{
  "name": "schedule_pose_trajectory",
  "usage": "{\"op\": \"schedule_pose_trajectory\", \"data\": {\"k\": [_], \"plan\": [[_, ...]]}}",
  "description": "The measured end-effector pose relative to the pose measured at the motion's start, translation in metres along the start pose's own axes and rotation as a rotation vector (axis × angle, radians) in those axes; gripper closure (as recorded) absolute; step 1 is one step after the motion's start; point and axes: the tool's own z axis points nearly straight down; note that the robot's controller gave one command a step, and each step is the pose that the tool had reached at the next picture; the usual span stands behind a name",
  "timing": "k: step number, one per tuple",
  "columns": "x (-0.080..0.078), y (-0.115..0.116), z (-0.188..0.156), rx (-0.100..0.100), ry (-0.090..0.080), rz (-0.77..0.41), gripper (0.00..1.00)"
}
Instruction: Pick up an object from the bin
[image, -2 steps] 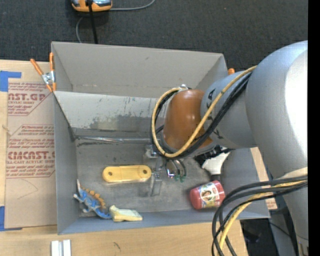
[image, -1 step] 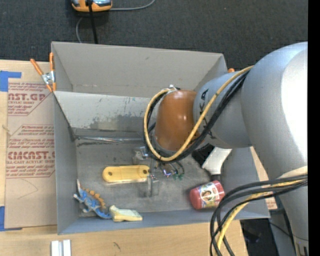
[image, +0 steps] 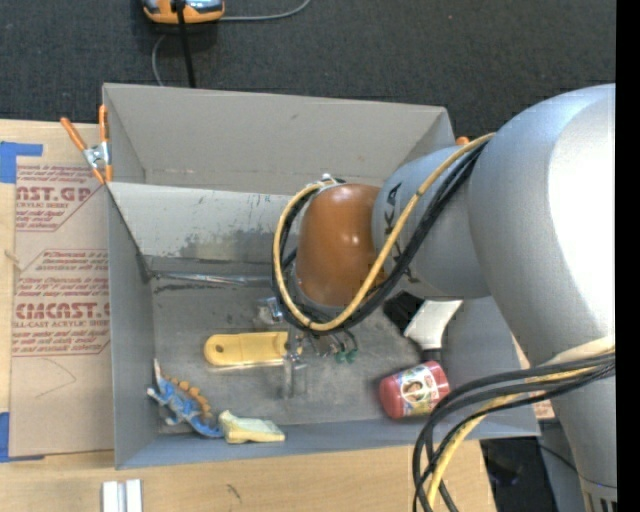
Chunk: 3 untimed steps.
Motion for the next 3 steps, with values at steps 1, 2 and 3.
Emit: {"op": "schedule_pose_trajectory", "data": {"k": [1,2,3], "plan": [[0.019,0.033,0.002,0.002,-0.006,0.078,1.0],[0.019,0.033,0.002,0.002,-0.006,0.077,1.0],[0.023,0.028,-0.04,0.001,0.009,0.097,1.0]]}}
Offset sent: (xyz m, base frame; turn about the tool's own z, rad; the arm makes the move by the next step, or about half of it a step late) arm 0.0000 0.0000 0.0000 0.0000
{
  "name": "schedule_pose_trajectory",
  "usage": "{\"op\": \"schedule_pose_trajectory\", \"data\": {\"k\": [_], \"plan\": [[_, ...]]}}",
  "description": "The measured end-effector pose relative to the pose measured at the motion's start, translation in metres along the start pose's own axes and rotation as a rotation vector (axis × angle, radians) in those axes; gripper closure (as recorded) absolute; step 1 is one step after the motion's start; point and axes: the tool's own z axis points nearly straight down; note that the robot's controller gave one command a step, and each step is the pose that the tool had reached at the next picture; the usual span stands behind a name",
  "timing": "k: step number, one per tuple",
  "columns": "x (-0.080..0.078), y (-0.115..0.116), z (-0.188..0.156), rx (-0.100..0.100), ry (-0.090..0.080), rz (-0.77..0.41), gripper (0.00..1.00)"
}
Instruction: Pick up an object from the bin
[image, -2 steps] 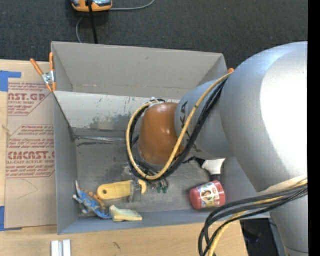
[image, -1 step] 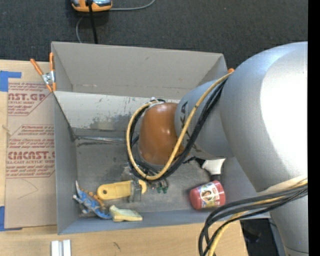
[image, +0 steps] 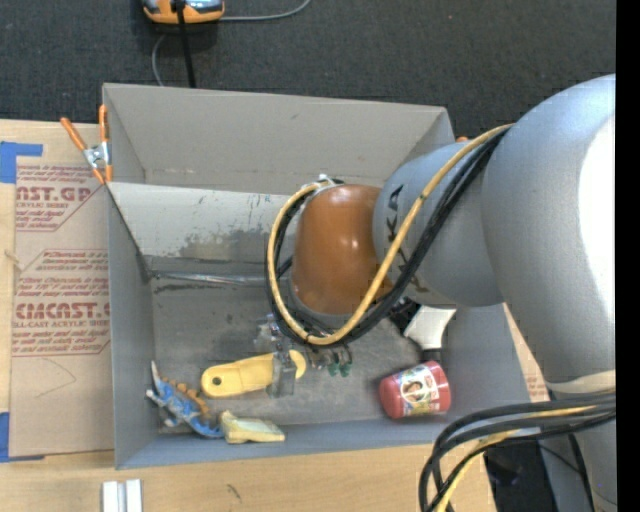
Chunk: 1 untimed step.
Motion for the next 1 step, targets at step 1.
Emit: {"op": "schedule_pose_trajectory", "data": {"k": [1], "plan": [[-0.041,0.0253,-0.0227,-0.001,-0.017,-0.009,1.0]]}}
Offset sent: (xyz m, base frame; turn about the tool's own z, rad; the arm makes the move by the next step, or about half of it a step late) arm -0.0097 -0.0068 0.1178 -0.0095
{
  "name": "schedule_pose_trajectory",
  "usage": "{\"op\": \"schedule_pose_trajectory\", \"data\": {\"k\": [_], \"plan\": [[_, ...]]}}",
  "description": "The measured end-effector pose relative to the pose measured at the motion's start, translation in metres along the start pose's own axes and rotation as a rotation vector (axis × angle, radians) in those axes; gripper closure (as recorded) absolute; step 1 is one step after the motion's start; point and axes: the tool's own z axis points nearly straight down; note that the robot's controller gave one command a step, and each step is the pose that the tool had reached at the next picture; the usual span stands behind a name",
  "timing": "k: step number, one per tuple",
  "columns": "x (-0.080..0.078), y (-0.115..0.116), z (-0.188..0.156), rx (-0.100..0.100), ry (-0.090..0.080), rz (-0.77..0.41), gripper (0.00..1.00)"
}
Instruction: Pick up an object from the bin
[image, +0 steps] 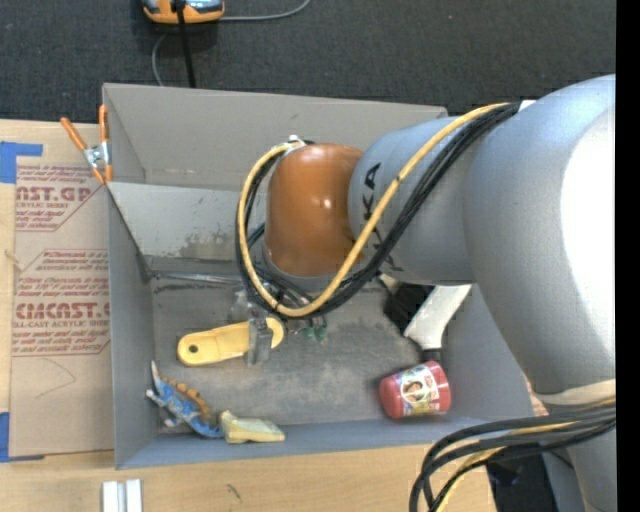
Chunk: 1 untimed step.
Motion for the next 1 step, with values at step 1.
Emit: {"op": "schedule_pose_trajectory", "data": {"k": [1], "plan": [[0.0201,-0.0051,-0.0319,0.0,0.018,-0.006,1.0]]}}
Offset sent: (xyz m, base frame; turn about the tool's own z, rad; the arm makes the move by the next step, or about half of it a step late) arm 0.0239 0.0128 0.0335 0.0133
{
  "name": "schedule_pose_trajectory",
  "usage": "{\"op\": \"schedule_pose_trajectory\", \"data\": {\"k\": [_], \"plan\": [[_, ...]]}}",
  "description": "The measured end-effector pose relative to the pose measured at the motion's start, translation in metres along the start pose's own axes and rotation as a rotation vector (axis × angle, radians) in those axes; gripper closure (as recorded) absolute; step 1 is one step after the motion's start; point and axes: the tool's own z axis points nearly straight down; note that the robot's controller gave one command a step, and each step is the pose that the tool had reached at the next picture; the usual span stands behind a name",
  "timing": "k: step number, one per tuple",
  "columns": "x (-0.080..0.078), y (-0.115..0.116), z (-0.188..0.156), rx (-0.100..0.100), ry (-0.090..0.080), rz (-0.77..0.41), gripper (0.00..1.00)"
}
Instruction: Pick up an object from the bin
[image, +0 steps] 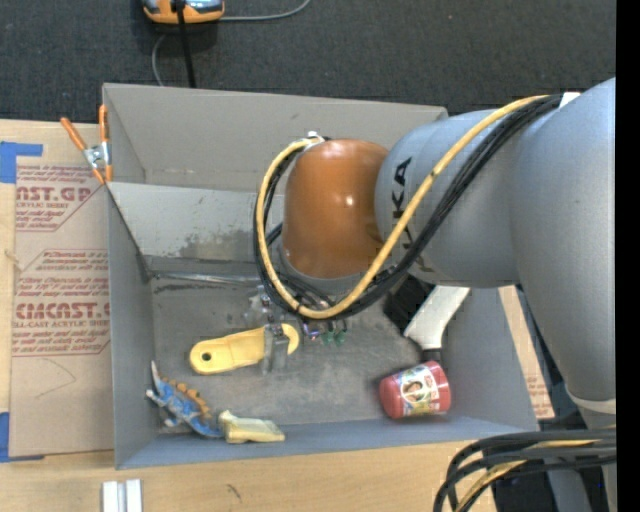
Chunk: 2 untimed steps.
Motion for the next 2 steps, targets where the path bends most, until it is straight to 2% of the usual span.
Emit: {"op": "schedule_pose_trajectory", "data": {"k": [1,2], "plan": [[-0.027,0.006,-0.021,-0.001,-0.02,0.013,1.0],[-0.019,0.004,-0.055,0.0,-0.001,0.032,1.0]]}}
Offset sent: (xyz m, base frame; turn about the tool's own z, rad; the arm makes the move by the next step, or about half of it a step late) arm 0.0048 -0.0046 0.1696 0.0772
